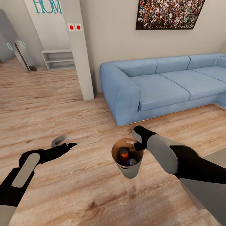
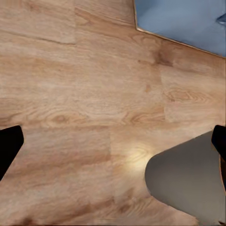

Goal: Put the three can of soda from the living room inside the tash can in the kitchen.

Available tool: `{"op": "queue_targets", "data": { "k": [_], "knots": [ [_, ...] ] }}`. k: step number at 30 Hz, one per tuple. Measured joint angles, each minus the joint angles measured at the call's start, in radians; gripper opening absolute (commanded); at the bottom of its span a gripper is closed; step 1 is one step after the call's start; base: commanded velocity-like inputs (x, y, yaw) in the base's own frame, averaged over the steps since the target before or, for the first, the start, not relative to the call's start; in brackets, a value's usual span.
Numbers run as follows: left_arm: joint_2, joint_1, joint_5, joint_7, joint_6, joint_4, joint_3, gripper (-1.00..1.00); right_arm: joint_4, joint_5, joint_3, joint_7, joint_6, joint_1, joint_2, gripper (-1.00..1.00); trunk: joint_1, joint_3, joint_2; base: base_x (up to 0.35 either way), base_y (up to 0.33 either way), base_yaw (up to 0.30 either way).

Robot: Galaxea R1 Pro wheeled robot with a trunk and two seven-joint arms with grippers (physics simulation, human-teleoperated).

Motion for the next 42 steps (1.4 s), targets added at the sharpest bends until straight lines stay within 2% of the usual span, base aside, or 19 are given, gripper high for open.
{"op": "queue_targets", "data": {
  "k": [4, 9, 13, 16, 20, 24, 28, 34, 42],
  "knots": [
    [0.005, -0.002, 0.004, 0.112, 0.018, 0.048, 0.014, 1.00, -0.002, -0.004, -0.003, 0.014, -0.002, 0.000, 0.000, -1.00, 0.000, 0.000, 0.000, 0.000, 0.000, 0.000],
    [0.005, -0.003, 0.006, 0.347, 0.082, 0.074, 0.020, 1.00, -0.004, -0.008, -0.003, 0.078, -0.001, -0.001, 0.000, -1.00, 0.000, 0.000, 0.000, 0.000, 0.000, 0.000],
    [0.005, -0.004, 0.005, 0.422, 0.145, 0.080, 0.018, 1.00, -0.005, -0.062, -0.018, 0.109, -0.004, -0.002, 0.000, -1.00, 0.000, 0.000, 0.000, 0.000, 0.000, 0.000],
    [0.004, -0.004, 0.003, 0.440, 0.169, 0.082, 0.017, 1.00, -0.005, -0.080, -0.024, 0.115, -0.004, -0.001, 0.000, -1.00, 0.000, 0.000, 0.000, 0.000, 0.000, 0.000],
    [0.003, -0.004, 0.000, 0.450, 0.181, 0.084, 0.013, 1.00, -0.005, -0.071, -0.004, 0.117, -0.005, 0.001, 0.000, -1.00, 0.000, 0.000, 0.000, 0.000, 0.000, 0.000],
    [0.001, -0.005, -0.002, 0.455, 0.184, 0.085, 0.010, 1.00, -0.006, -0.074, -0.012, 0.118, -0.086, 0.052, 0.000, -1.00, 0.000, 0.000, 0.000, 0.000, 0.000, 0.000],
    [0.000, -0.005, -0.004, 0.456, 0.185, 0.085, 0.009, 1.00, -0.008, -0.085, -0.012, 0.119, -0.114, 0.086, 0.000, -1.00, 0.000, 0.000, 0.000, 0.000, 0.000, 0.000],
    [-0.002, -0.006, -0.007, 0.458, 0.184, 0.085, 0.008, 1.00, -0.010, -0.075, -0.012, 0.119, -0.153, 0.098, 0.000, -1.00, 0.000, 0.000, 0.000, 0.000, 0.000, 0.000],
    [-0.011, -0.007, -0.006, 0.462, 0.183, 0.086, 0.007, 1.00, -0.005, -0.081, -0.010, 0.118, -0.194, 0.102, 0.000, -1.00, 0.031, -0.025, -0.056, 0.000, 0.000, 0.000]
  ]
}}
